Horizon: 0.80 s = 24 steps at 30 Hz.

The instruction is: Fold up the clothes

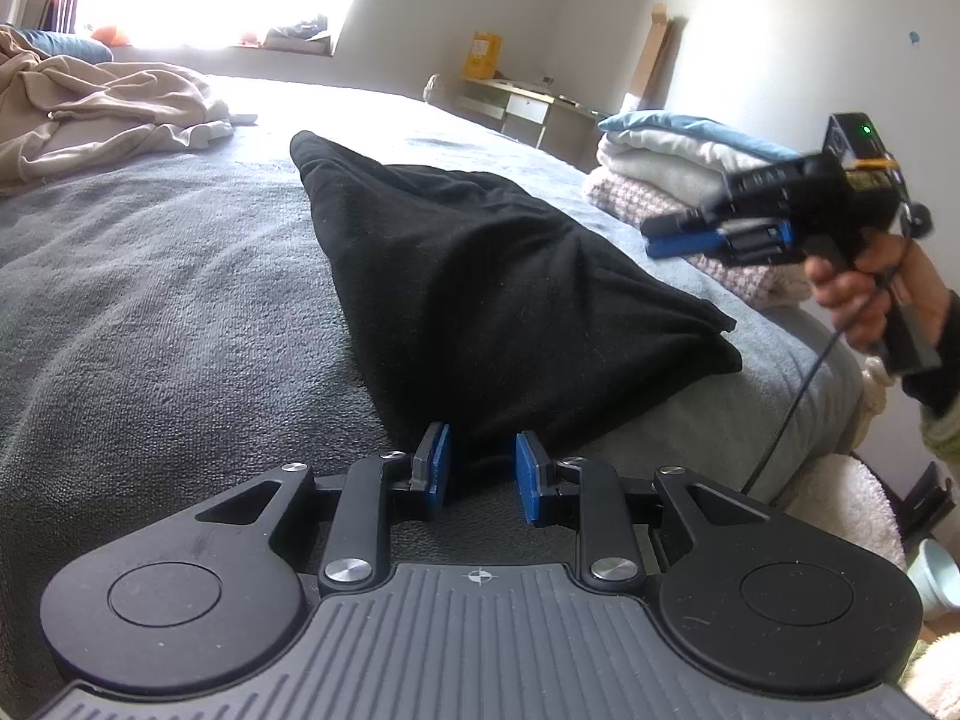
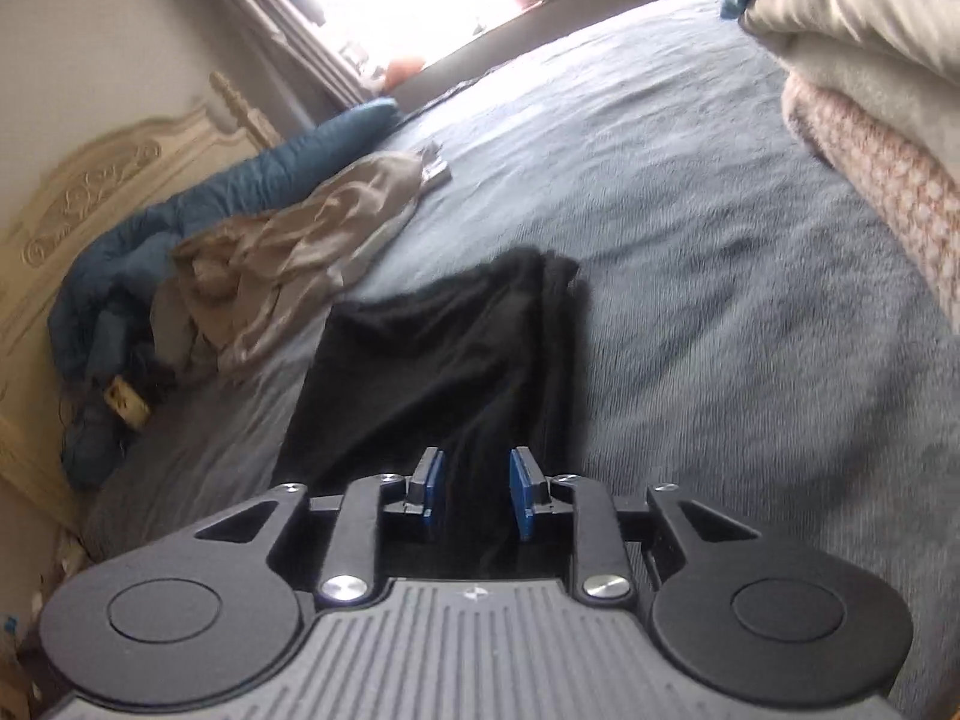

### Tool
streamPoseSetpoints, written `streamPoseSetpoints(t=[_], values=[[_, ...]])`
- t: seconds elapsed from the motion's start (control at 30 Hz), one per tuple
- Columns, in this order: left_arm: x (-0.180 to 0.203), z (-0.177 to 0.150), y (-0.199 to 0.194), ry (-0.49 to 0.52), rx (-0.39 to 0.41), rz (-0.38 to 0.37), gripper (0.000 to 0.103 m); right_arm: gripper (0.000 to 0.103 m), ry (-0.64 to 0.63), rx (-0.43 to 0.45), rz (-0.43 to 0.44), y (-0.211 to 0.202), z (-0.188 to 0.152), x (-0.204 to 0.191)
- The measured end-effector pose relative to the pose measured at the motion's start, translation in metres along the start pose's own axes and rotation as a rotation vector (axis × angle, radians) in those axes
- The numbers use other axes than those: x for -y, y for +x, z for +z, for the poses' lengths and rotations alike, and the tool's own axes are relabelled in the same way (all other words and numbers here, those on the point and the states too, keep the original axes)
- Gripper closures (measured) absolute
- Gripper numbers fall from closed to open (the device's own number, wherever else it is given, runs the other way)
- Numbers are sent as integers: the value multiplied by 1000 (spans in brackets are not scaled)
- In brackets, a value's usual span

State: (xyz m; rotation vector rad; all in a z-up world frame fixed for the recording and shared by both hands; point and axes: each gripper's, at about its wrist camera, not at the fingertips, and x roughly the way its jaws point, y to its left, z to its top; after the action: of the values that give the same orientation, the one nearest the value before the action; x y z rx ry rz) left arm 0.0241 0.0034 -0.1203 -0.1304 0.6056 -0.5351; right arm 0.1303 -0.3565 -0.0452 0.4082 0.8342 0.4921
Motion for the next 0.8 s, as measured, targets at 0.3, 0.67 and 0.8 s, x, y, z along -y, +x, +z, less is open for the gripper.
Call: streamPoseSetpoints(t=[0.3, 0.67, 0.8], values=[[2, -1, -1, 16, -3, 7, 79, 100, 100, 56, 41, -10, -28, 20], [4, 2, 0, 40, -24, 12, 79, 73, 238, 115, 178, -31, -47, 48], [5, 2, 0, 41, -27, 16, 79, 69, 135, 84, 141, -33, -51, 38]])
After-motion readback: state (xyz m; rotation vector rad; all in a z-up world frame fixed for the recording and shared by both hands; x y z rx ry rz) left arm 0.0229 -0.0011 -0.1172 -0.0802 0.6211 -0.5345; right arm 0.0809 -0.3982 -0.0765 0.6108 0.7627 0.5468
